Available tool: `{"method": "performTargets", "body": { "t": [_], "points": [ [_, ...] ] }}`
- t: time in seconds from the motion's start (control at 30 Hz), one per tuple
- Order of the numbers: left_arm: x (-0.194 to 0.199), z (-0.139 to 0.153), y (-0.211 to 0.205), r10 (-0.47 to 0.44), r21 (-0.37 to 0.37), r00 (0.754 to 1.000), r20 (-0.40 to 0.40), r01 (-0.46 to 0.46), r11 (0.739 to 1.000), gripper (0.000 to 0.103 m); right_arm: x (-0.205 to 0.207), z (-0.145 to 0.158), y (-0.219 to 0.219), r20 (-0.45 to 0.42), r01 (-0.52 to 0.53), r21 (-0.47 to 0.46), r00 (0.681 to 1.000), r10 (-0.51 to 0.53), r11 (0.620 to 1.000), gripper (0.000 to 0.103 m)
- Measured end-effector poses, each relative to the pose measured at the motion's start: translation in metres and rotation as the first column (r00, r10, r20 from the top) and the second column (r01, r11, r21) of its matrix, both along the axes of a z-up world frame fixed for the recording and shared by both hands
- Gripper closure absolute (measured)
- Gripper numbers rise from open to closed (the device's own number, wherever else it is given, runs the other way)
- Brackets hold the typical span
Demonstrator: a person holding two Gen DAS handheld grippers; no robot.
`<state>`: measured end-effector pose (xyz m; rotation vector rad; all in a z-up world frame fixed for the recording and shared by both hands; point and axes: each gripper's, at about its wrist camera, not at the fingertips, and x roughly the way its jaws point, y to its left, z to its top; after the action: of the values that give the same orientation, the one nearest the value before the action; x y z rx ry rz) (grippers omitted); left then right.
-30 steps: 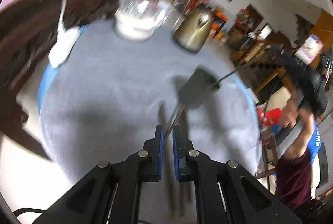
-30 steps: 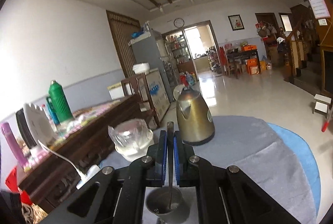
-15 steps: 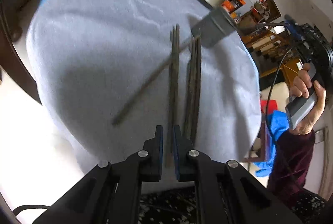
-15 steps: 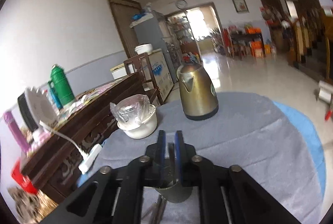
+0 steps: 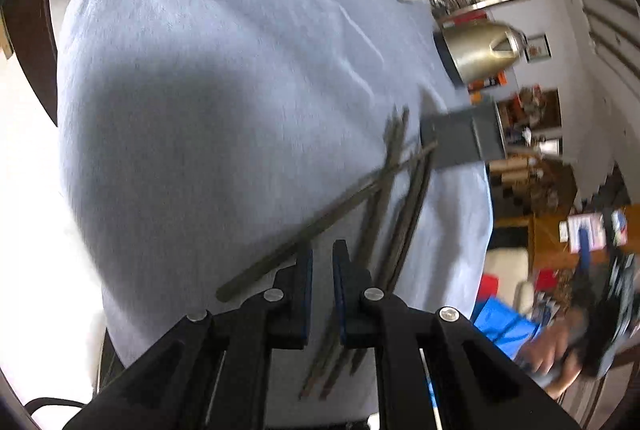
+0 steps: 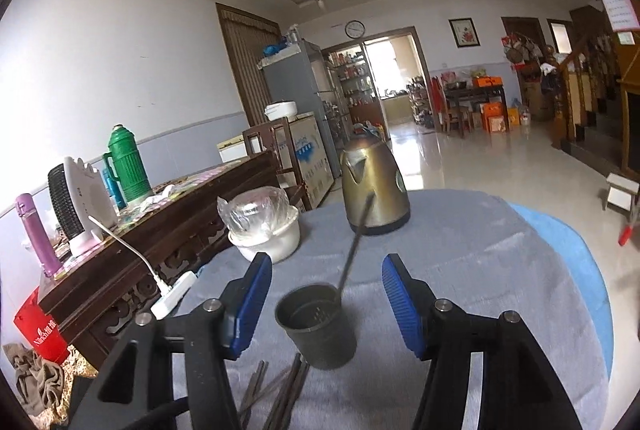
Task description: Organize utensils
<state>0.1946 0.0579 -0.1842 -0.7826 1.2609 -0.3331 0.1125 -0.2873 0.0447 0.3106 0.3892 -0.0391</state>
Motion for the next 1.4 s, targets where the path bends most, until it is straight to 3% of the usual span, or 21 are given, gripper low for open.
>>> {"method": "performTargets", "body": {
  "t": [0.1, 0.23, 0.33, 0.47, 0.53, 0.6, 0.7, 0.87, 1.1, 1.2, 1.3, 1.4],
  "points": [
    [0.014, 0.002, 0.007, 0.051, -0.007, 0.999, -0.008, -0.051, 0.999, 0.094, -0.007, -0.008, -0.005, -0.010, 0.010, -0.004, 1.000, -0.010, 1.000, 0.041],
    [0.017, 0.022, 0.014, 0.092, 0.053, 0.992, 0.085, -0.096, 0.994, 0.094, -0.014, -0.015, -0.014, -0.024, 0.013, 0.013, 1.000, -0.013, 1.000, 0.041],
    [0.014, 0.022, 0.017, 0.114, 0.033, 0.991, 0.069, -0.117, 0.993, 0.088, -0.017, -0.025, -0.018, -0.051, 0.017, 0.017, 0.999, -0.016, 1.000, 0.041],
    [0.018, 0.027, 0.005, -0.008, 0.165, 0.996, 0.084, -0.006, 0.986, 0.088, -0.020, -0.041, -0.026, -0.095, 0.021, 0.068, 0.995, -0.014, 0.997, 0.041],
    [0.018, 0.024, 0.008, -0.021, 0.150, 0.999, 0.041, 0.014, 0.989, 0.088, -0.022, -0.046, -0.028, -0.111, 0.025, 0.079, 0.994, -0.016, 0.997, 0.041],
    [0.013, 0.026, 0.008, -0.018, 0.154, 0.999, 0.048, 0.011, 0.988, 0.088, -0.025, -0.049, -0.030, -0.118, 0.031, 0.066, 0.993, -0.023, 0.997, 0.041],
    [0.009, 0.029, 0.000, -0.076, 0.257, 0.994, 0.072, 0.055, 0.965, 0.088, -0.028, -0.054, -0.033, -0.127, 0.045, 0.068, 0.991, -0.036, 0.997, 0.041],
    [0.004, 0.013, -0.008, -0.128, 0.258, 0.992, 0.019, 0.119, 0.959, 0.088, -0.028, -0.058, -0.033, -0.149, 0.044, 0.084, 0.988, -0.031, 0.996, 0.041],
    [0.009, 0.012, -0.012, -0.177, 0.326, 0.983, 0.044, 0.153, 0.933, 0.090, -0.028, -0.058, -0.026, -0.148, 0.038, 0.075, 0.989, -0.026, 0.996, 0.041],
    [0.021, 0.017, 0.004, -0.145, 0.397, 0.988, 0.062, 0.109, 0.911, 0.090, -0.029, -0.057, -0.025, -0.145, 0.034, 0.075, 0.989, -0.022, 0.997, 0.041],
    [0.039, 0.021, 0.036, -0.018, 0.444, 0.995, 0.096, -0.026, 0.896, 0.090, -0.029, -0.058, -0.024, -0.150, 0.030, 0.079, 0.989, -0.018, 0.996, 0.041],
    [0.038, 0.028, 0.054, 0.060, 0.355, 0.992, 0.108, -0.095, 0.930, 0.090, -0.028, -0.061, -0.022, -0.157, 0.024, 0.085, 0.987, -0.010, 0.996, 0.041]
  ]
}}
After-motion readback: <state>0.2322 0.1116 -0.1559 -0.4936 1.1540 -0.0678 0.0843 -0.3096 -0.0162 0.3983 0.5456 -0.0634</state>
